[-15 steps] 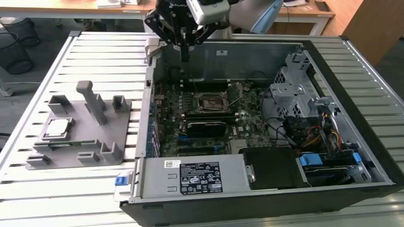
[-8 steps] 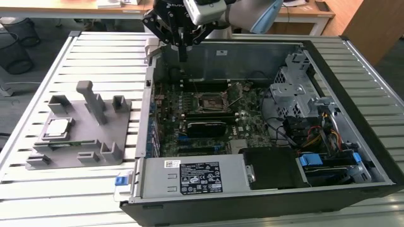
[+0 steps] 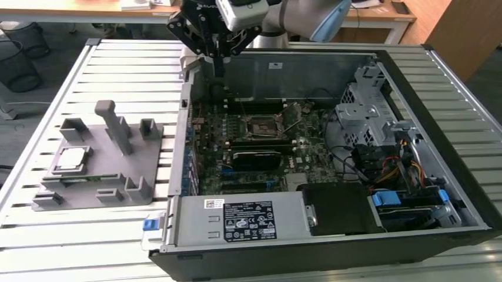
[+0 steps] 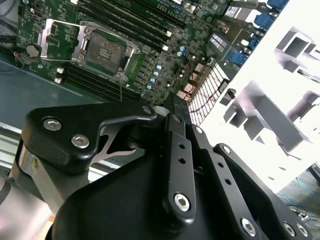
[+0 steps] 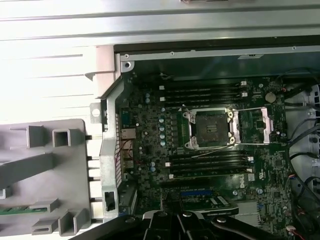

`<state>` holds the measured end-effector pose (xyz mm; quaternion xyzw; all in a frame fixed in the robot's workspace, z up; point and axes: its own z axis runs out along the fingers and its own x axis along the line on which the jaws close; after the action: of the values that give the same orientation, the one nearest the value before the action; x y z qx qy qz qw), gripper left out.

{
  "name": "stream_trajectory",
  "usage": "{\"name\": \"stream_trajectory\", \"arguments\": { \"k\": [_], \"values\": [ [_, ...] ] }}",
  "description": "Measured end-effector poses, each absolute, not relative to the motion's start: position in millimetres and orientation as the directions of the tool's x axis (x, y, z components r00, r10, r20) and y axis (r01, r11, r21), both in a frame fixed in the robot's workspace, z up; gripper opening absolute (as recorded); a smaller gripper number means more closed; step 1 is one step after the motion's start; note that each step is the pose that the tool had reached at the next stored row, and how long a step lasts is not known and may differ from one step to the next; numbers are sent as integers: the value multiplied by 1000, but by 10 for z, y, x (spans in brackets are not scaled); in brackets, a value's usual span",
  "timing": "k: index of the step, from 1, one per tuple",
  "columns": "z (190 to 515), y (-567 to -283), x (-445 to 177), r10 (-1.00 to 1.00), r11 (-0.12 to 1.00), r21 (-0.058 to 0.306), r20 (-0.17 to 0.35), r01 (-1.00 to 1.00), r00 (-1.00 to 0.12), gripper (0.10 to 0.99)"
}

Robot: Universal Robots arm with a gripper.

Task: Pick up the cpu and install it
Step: 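Reach for the cpu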

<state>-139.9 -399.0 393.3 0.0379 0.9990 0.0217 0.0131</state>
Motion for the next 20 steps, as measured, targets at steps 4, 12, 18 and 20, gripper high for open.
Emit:
{"name": "stream_trajectory", "arguments": {
  "k": [4, 12, 18, 20],
  "values": [
    [3932, -3989, -1443, 76, 996, 44, -24, 75, -997, 106],
    [3929, -3989, -1517, 76, 996, 44, -24, 75, -997, 106],
    [3928, -3989, -1569, 76, 996, 44, -24, 75, -997, 106],
    [3927, -3990, -1593, 76, 996, 44, -24, 75, -997, 106]
  ]
}}
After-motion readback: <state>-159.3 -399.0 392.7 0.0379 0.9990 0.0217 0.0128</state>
